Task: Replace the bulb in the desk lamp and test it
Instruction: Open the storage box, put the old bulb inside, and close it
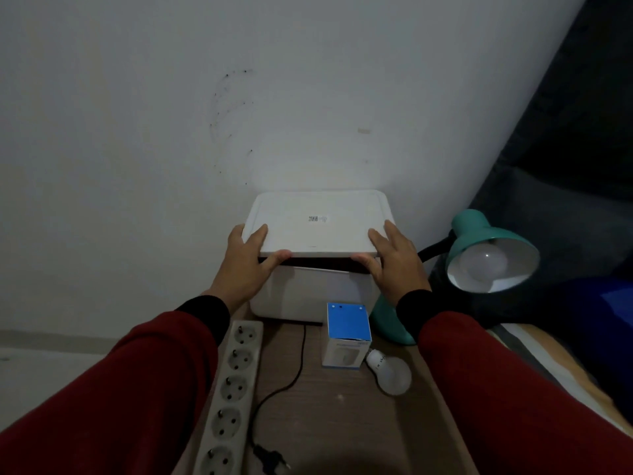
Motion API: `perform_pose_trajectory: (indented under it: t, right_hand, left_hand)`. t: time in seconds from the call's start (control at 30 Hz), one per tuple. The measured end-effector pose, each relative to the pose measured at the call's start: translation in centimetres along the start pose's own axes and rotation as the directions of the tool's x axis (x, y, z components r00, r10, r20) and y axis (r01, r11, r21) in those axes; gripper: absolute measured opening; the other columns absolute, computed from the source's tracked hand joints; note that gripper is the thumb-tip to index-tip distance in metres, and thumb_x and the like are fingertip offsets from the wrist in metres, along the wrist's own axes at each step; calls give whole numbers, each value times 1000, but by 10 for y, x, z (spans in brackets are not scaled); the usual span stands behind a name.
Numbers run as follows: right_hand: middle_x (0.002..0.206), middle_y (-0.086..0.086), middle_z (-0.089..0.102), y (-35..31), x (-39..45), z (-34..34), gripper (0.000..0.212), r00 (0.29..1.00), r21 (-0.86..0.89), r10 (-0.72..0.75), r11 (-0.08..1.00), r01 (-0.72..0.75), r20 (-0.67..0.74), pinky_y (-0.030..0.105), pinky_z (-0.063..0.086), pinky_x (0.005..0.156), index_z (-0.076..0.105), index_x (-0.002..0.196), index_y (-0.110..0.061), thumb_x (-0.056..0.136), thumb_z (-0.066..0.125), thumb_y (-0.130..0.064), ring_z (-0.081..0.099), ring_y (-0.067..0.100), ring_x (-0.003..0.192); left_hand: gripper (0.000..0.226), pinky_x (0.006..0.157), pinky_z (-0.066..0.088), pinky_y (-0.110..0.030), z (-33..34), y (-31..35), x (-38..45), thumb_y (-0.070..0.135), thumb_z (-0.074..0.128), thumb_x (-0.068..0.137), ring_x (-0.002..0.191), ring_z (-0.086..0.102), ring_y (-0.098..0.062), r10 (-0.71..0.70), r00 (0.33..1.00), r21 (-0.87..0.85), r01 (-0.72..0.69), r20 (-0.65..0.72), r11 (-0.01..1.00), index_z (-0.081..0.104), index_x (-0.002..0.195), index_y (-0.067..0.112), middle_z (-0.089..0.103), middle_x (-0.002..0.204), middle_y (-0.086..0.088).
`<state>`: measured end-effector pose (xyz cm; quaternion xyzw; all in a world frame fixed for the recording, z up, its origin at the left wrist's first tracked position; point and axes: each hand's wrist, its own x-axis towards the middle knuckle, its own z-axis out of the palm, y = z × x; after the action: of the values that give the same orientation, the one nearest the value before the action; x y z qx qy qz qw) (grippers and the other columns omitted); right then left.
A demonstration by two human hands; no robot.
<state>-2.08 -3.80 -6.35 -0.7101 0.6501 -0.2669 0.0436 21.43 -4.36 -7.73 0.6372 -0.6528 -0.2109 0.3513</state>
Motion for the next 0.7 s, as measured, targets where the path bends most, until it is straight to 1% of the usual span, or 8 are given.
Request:
perform_pose_trajectory:
  t: [0.13, 0.23, 0.33, 0.43, 0.57, 0.7]
  right_hand:
    - [156, 20, 18, -9, -7, -16, 65, 1000, 17, 7, 1000, -7, -25, 37, 23, 115, 39, 141, -7, 87, 58, -37, 23, 34, 142]
    - [156, 22, 13, -17, -27, -30, 67, 999, 63, 25, 998, -23, -38, 34, 18, 117, 37, 141, -5, 87, 59, -37, 20, 33, 144]
    - [158, 19, 8, -23, -58, -46, 73, 997, 85, 65, 994, -62, -37, 32, 14, 118, 35, 142, -6, 85, 60, -43, 15, 30, 145]
    - [158, 17, 7, -24, -98, -57, 76, 995, 81, 95, 993, -92, -32, 30, 13, 118, 34, 143, -6, 84, 59, -47, 13, 29, 146]
    - [158, 16, 10, -21, -162, -66, 73, 993, 104, 112, 989, -108, -28, 31, 14, 119, 37, 141, -3, 84, 63, -41, 14, 28, 146]
    - [157, 17, 12, -14, -220, -66, 72, 988, 86, 154, 984, -154, 12, 33, 15, 118, 38, 140, -4, 84, 64, -41, 16, 29, 145]
  left_hand:
    - [71, 114, 26, -32, -17, 17, -8, 40, 61, 86, 136, 29, -30, 45, 998, 33, -44, -45, 999, 33, 143, 7, 22, 148, -17]
    - [70, 113, 28, -32, -29, 30, -29, 37, 63, 85, 134, 32, -32, 82, 994, 47, -79, -70, 996, 36, 140, 4, 25, 145, -19]
    - [68, 110, 30, -30, -37, 41, -62, 37, 65, 83, 130, 36, -31, 111, 990, 51, -107, -89, 993, 41, 137, 3, 32, 140, -21]
    - [69, 110, 31, -31, -38, 47, -105, 38, 66, 82, 128, 37, -32, 112, 990, 46, -108, -84, 993, 41, 137, 3, 34, 138, -21]
    - [69, 111, 29, -30, -31, 47, -167, 38, 64, 84, 131, 34, -31, 73, 997, 36, -72, -36, 997, 39, 138, 3, 31, 140, -19]
    - [66, 109, 33, -32, -22, 43, -225, 39, 65, 84, 129, 38, -32, 89, 996, 62, -88, -22, 994, 43, 135, 3, 34, 138, -19]
